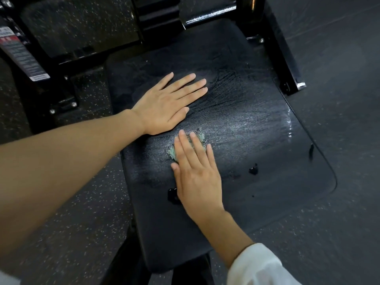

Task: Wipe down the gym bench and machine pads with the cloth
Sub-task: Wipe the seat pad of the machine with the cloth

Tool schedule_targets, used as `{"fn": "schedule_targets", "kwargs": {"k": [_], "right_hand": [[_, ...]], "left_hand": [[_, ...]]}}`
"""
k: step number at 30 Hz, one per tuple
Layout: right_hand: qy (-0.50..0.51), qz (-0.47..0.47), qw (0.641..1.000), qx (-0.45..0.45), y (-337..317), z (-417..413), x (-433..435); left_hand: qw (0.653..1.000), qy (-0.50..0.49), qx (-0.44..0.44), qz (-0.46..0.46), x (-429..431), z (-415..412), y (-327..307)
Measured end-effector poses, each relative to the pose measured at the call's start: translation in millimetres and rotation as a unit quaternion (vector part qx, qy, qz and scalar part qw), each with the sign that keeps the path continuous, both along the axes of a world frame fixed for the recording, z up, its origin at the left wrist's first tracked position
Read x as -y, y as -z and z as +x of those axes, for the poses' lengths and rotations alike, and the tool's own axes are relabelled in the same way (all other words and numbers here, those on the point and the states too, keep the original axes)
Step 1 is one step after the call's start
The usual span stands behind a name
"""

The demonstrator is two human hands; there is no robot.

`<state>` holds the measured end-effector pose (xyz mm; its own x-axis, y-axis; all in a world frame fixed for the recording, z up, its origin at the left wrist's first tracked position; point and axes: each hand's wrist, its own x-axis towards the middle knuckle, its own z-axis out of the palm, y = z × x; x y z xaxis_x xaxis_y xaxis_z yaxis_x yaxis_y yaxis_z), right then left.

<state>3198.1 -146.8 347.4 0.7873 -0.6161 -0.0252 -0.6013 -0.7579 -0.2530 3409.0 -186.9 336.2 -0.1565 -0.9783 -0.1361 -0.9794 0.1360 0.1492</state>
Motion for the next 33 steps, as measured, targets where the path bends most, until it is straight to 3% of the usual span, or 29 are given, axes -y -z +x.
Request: {"fn": "schedule_targets", "kwargs": {"k": [8, 16, 21, 29, 33], "right_hand": [[-0.041, -0.048, 0.998, -0.014, 6.3, -30.6, 52.2], [0.057, -0.001, 0.998, -0.024, -0.5, -77.6, 134.7], [0.112, -0.005, 0.994, 0.006, 2.6, -58.9, 107.3], [-0.094, -0.022, 0.995, -0.016, -0.6, -57.5, 51.3], [-0.102, -0.033, 0.993, -0.040, -0.9, -71.6, 85.5]], "left_hand": [[1.000, -0.020, 0.006, 0.003, -3.1, -10.0, 1.8], [1.000, -0.005, -0.012, -0.001, -6.1, -22.8, 2.2], [0.999, 0.000, -0.033, -0.001, -6.7, -34.5, 1.8], [0.999, -0.007, -0.046, -0.011, -5.3, -54.5, 2.1], [0.999, -0.007, -0.046, -0.016, -2.6, -61.1, 1.5]]}}
